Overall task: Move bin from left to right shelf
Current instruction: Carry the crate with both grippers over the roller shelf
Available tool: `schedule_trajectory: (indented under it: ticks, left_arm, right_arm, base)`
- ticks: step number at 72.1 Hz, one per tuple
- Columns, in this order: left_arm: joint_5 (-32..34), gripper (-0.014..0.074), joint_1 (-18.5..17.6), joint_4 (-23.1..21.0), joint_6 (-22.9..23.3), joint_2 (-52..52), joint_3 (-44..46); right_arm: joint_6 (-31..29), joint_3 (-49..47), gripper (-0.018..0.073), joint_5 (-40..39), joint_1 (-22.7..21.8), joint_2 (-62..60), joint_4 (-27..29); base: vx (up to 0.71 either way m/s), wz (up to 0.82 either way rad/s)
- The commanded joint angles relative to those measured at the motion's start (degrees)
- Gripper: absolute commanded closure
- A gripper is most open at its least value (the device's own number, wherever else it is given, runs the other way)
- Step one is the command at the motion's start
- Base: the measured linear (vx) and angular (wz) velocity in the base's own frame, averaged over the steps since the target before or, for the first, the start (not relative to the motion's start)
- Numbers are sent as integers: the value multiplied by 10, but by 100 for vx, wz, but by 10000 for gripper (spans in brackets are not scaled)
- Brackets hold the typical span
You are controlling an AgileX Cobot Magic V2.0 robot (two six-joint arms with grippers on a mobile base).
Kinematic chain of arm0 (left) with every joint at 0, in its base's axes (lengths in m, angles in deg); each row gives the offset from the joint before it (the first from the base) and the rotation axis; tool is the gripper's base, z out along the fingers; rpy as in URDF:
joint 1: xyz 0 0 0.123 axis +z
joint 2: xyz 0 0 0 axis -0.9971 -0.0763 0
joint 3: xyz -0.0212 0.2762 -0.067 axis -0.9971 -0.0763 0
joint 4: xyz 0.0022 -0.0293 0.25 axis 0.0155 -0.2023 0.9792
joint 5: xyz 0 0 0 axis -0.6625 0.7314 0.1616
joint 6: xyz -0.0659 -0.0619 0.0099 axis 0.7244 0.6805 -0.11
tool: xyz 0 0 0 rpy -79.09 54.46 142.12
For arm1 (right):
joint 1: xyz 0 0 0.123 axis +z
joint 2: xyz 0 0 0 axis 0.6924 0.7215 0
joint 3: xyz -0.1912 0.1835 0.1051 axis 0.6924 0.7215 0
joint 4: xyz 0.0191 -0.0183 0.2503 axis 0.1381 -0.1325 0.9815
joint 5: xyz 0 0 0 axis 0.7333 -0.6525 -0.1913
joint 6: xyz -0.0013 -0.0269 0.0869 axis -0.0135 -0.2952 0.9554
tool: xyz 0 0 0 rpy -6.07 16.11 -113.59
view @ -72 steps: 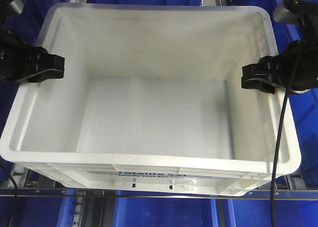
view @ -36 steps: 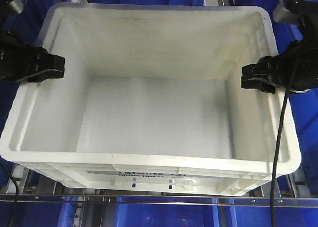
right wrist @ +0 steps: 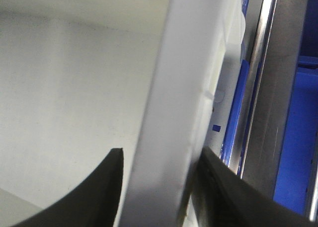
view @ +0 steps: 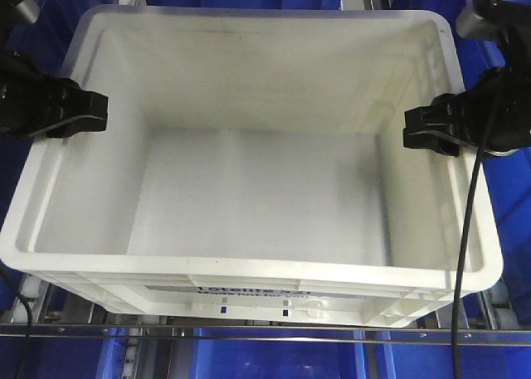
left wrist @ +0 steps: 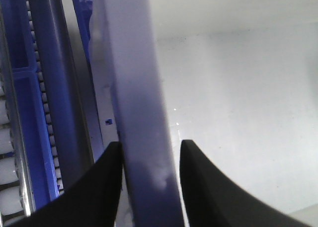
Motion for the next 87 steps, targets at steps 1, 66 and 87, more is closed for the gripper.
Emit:
schedule_trajectory:
  ticks: [1,66,87]
  left_arm:
    - [40,594,-5,-32,-26,27,20]
    - [64,594,-5,-33,-27,4,20]
    - [82,594,-5,-32,-40,-8,20]
  right_arm:
    - [-17,-21,564,-48,-2,-19,5]
    - [-17,-21,564,-126,-2,-19,1]
    - [-43,-21,564,-172,-2,-19,1]
  base:
    - [0,0]
    - [0,0]
    - [0,0]
